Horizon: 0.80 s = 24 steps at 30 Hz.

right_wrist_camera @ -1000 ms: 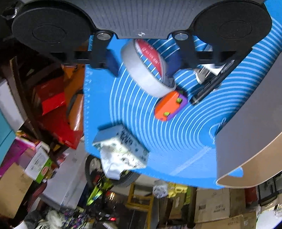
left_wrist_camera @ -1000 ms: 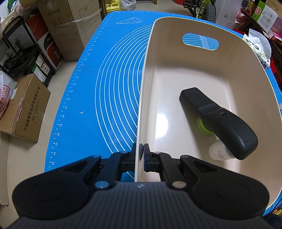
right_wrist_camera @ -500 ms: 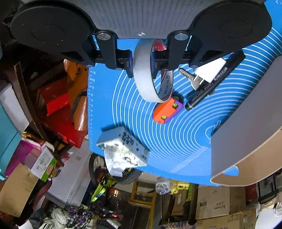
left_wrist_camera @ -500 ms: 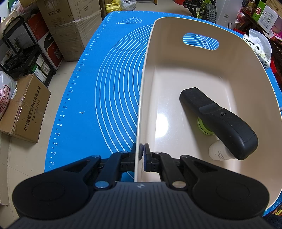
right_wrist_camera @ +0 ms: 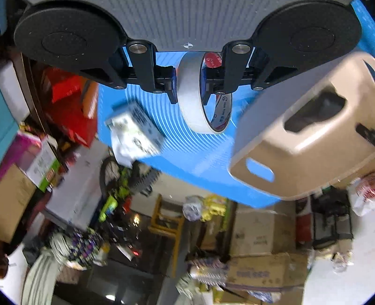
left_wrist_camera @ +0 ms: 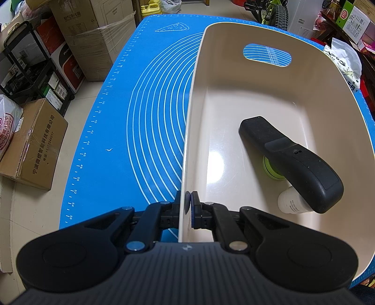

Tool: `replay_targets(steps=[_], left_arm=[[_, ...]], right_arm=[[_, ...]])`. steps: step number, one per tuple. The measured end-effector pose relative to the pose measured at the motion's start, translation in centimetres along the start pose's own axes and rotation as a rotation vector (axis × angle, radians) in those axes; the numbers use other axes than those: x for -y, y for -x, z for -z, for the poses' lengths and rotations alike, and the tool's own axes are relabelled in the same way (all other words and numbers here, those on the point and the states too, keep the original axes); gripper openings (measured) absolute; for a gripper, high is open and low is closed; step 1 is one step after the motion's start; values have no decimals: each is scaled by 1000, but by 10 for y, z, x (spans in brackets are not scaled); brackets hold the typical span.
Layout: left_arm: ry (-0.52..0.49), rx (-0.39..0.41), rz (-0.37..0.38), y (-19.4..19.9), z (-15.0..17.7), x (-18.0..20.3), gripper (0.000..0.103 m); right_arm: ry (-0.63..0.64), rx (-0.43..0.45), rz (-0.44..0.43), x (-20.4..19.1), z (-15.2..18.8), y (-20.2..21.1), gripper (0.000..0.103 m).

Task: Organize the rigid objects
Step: 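Carry the tape roll into the bin and release it with the right gripper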

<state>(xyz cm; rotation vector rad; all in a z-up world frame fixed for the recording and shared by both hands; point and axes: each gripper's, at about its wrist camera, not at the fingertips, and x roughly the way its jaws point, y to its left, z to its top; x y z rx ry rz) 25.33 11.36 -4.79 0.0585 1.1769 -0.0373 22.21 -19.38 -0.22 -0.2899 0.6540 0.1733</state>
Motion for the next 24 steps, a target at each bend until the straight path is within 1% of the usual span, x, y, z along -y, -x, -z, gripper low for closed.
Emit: replay_targets(steps=[7,11,15,17,19,24], left_arm=[[0,0,0,0,0,0,7],[0,0,0,0,0,0,7],[0,0,0,0,0,0,7],[0,0,0,0,0,0,7],[0,0,0,0,0,0,7],[0,0,0,0,0,0,7]], right_arm=[[1,105,-76,-33,-42,15,30],[34,157,-122,-55,-70,22,30],[55,190,-172,-76,-94,26,30],[70,184,-196,-90,-102,23,30],[88,156,-219,-106,-105,15,30],[125,61,-246,-144,-94,-11,30]])
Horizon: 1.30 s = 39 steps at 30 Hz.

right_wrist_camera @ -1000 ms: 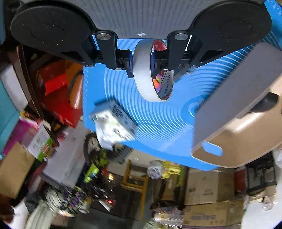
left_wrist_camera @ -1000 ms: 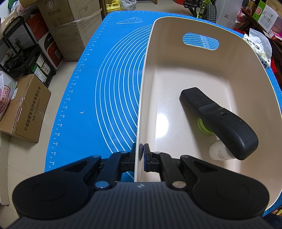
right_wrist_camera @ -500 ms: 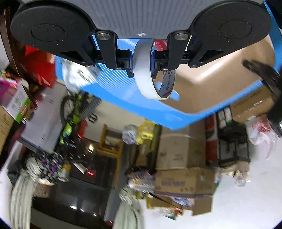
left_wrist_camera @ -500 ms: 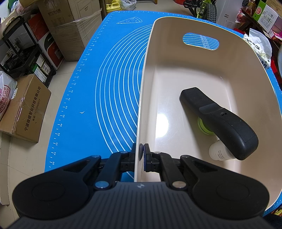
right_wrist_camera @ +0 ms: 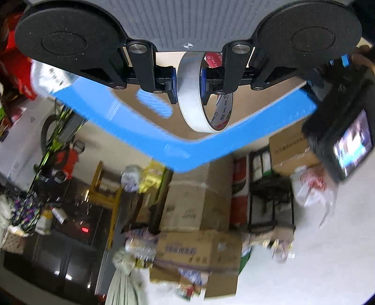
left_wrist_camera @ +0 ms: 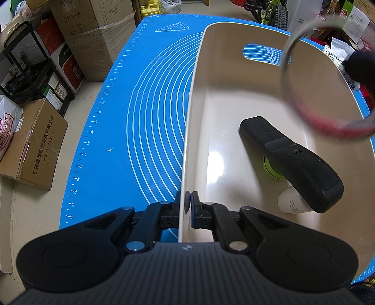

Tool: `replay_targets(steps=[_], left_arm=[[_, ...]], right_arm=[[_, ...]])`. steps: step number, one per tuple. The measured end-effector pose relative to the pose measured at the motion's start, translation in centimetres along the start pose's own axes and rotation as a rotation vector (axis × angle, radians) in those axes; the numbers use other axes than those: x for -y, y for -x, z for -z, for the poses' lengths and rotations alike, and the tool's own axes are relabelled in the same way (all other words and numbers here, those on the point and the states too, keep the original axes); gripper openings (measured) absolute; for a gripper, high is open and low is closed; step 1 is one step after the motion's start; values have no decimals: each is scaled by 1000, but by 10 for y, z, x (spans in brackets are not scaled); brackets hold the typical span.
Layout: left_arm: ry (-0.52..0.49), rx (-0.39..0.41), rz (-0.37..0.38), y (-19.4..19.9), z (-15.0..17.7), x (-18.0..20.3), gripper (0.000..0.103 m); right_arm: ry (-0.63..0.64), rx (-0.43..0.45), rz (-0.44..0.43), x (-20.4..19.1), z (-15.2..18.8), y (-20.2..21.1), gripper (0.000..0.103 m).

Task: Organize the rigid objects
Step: 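Carry the tape roll into the bin and release it with the right gripper, then move the right gripper to the black marker and grasp it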

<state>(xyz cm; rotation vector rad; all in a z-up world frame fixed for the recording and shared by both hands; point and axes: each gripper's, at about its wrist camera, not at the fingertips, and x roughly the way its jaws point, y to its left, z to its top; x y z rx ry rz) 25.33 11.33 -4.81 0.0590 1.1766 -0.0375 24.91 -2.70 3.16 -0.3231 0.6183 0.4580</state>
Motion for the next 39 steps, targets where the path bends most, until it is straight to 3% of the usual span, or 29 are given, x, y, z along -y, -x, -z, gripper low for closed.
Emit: replay_targets(steps=[6,13,14,15,17,21,31,39], left_arm=[[0,0,0,0,0,0,7],[0,0,-1,0,-1,0,7],[0,0,-1,0,-1,0,7],[0,0,-1,0,-1,0,7],[0,0,-1,0,-1,0,7],[-1,0,-1,0,0,0,7],[0,0,-1,1,-2,-1,7],[0,1,2,1,-2,0,7]], right_arm=[[-17,-122,-5,-11,21,-37,29],[-59,-203,26,-6,36,-56,28],[-62,-208,31,-6,38,-57,29],[-66,-209,34,-6,38,-59,38],[-78,-204,36,-3,42,-57,45],[-79,-175,66,-1,46,-52,74],[-229,-54,66,26,57,-14,83],[-292,30,181,64,76,32,91]])
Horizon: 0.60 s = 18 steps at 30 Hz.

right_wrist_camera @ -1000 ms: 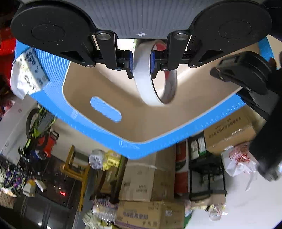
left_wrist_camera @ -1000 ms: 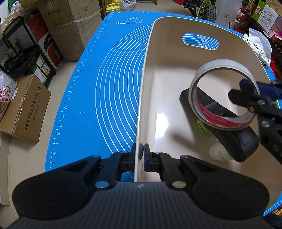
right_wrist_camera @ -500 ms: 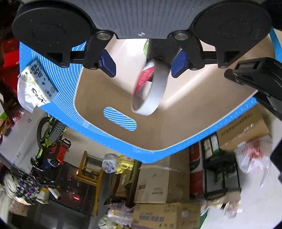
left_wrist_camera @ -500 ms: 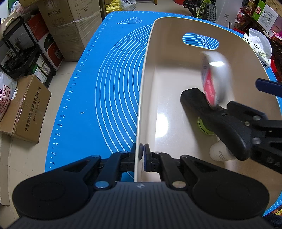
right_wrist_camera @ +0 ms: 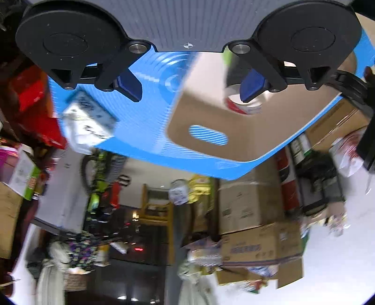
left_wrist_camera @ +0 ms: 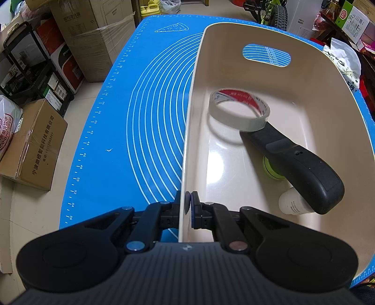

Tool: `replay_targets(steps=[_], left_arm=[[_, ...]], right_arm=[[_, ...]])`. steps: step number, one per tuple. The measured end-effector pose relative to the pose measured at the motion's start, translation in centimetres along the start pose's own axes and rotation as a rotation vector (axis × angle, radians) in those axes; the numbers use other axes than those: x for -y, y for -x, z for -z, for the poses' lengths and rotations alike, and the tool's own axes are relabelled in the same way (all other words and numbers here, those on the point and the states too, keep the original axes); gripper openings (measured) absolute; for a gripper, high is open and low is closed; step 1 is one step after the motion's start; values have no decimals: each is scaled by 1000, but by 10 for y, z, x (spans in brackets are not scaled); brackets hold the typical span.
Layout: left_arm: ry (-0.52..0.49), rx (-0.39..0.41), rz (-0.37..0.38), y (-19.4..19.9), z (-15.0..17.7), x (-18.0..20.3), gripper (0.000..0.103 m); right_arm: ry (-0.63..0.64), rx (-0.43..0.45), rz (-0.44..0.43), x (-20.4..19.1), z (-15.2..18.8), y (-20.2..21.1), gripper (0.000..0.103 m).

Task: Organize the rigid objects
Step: 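Move the right gripper to the black marker and grasp it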

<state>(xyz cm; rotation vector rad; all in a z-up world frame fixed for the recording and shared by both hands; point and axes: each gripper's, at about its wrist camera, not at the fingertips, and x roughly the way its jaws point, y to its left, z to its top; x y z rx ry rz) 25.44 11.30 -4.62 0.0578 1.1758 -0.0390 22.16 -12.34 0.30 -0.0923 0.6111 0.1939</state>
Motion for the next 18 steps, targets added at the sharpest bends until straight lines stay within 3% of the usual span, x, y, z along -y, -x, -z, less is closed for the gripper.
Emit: replay_targets(steps=[3,9,18], left_arm=[[0,0,0,0,0,0,7],[0,0,0,0,0,0,7],[0,0,0,0,0,0,7]], right_arm=[[-34,11,57,21,8,8,91],[-86,-51,147,56,41,7,91],[-94,-180,210,61,89,-19,88]])
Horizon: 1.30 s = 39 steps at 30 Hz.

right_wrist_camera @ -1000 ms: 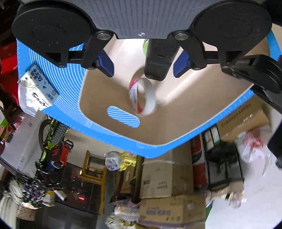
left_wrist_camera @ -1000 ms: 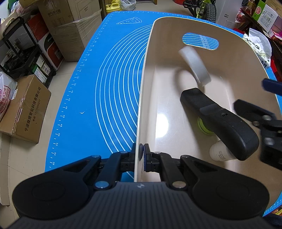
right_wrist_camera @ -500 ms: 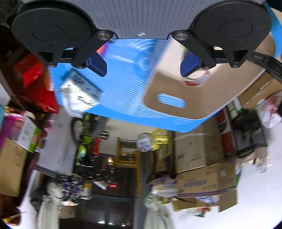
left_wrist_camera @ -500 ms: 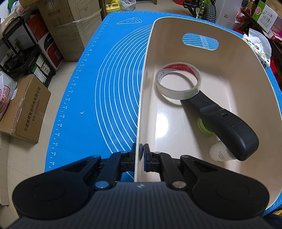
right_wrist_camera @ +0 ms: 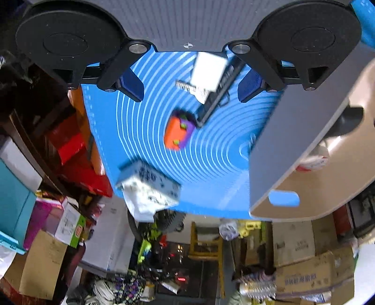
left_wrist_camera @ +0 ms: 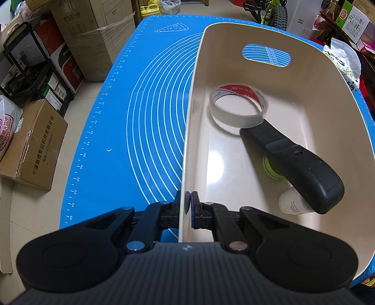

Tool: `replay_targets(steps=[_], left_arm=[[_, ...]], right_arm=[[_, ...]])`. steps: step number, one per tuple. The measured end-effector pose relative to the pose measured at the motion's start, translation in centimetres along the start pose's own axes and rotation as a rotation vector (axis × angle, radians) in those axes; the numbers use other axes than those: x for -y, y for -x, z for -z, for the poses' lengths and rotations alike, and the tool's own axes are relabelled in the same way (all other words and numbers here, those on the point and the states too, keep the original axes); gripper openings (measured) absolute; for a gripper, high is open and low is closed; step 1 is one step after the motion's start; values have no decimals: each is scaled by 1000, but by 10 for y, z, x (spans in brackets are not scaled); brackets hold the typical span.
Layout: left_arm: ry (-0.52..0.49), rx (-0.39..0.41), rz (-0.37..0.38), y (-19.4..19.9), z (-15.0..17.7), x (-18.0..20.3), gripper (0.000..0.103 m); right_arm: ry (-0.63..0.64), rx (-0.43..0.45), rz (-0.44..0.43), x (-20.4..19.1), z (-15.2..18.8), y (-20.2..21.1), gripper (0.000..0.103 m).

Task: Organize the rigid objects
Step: 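Move the right gripper to the black marker and grasp it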

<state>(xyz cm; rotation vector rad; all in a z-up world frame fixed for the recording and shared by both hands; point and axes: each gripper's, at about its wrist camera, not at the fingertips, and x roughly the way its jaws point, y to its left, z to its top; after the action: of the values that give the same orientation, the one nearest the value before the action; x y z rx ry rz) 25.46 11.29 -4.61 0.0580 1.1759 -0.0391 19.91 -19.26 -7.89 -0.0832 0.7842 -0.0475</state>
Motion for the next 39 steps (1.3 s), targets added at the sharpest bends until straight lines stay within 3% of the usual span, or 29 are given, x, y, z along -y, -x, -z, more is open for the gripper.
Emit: replay_targets(steps=[7,19,24,30,39], left_arm=[[-1,0,0,0,0,0,7],[-2,1,-2,1,0,-1,7],[-2,1,-2,1,-1,-1,7],[-2,1,-2,1,0,-1,8],[-2,1,-1,1,0,-1,7]], right_arm=[[-11,-30,-16,-6,8,-18,88],[67,-111,-42,-34,-23,-69,75],[73,-175,-50,-38,-26,-87,57],[19,-157,-72,-35,-27,-84,30],[-20,-73,-73,-35,-22,-65,26]])
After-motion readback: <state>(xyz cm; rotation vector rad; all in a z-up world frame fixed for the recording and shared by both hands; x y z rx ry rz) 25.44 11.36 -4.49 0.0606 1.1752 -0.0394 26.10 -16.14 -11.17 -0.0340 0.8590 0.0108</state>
